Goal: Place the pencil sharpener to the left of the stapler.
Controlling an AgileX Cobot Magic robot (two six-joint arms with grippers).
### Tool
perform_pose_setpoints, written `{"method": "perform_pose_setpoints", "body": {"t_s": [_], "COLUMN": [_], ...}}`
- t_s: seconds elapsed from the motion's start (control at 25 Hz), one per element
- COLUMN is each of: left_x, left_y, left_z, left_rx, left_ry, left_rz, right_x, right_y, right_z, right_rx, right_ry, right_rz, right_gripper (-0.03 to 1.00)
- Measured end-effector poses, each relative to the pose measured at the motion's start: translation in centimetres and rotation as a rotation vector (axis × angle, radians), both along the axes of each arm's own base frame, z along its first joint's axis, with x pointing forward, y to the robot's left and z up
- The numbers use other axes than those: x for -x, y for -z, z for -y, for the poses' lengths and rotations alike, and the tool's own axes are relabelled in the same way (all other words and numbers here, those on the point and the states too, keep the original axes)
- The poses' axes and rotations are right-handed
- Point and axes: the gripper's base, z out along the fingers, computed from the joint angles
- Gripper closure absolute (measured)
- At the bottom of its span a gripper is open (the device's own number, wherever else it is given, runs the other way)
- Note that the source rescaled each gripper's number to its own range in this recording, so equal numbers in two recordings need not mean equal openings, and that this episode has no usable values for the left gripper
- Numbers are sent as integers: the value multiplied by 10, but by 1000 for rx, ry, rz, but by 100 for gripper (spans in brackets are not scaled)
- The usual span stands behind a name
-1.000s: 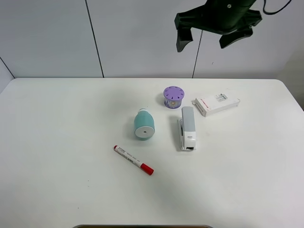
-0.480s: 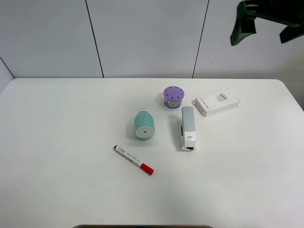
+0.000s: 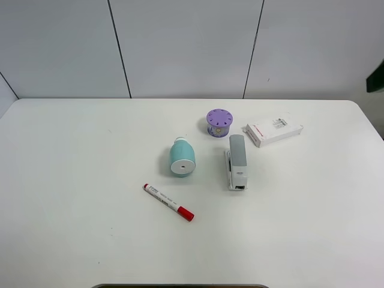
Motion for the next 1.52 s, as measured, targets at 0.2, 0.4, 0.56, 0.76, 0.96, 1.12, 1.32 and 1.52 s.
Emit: {"method": "perform_pose_setpoints", "body": {"t_s": [0.2, 0.4, 0.56, 0.76, 0.96, 1.12, 1.32, 1.52], "left_x": [0, 0, 0, 0, 0, 0, 0, 0], "left_y": [0, 0, 0, 0, 0, 0, 0, 0], "left_z": [0, 0, 0, 0, 0, 0, 0, 0], "left_rx": [0, 0, 0, 0, 0, 0, 0, 0], "left_ry": [0, 0, 0, 0, 0, 0, 0, 0], "left_rz": [0, 0, 0, 0, 0, 0, 0, 0], "right_x": [42, 80, 110, 139, 161, 173, 182, 184], "right_y": [11, 15, 24, 45, 67, 87, 102, 102], "right_z": [12, 14, 15, 14, 13, 13, 11, 11], "right_rx": [31, 37, 37, 31, 10, -10, -46, -33], "right_ry": [28, 34, 35, 35, 29, 38, 35, 23], "right_rz": [46, 106, 163, 201, 252, 284, 365, 442], "right_gripper": [-3, -3, -3, -3, -3, -3, -3, -3]}}
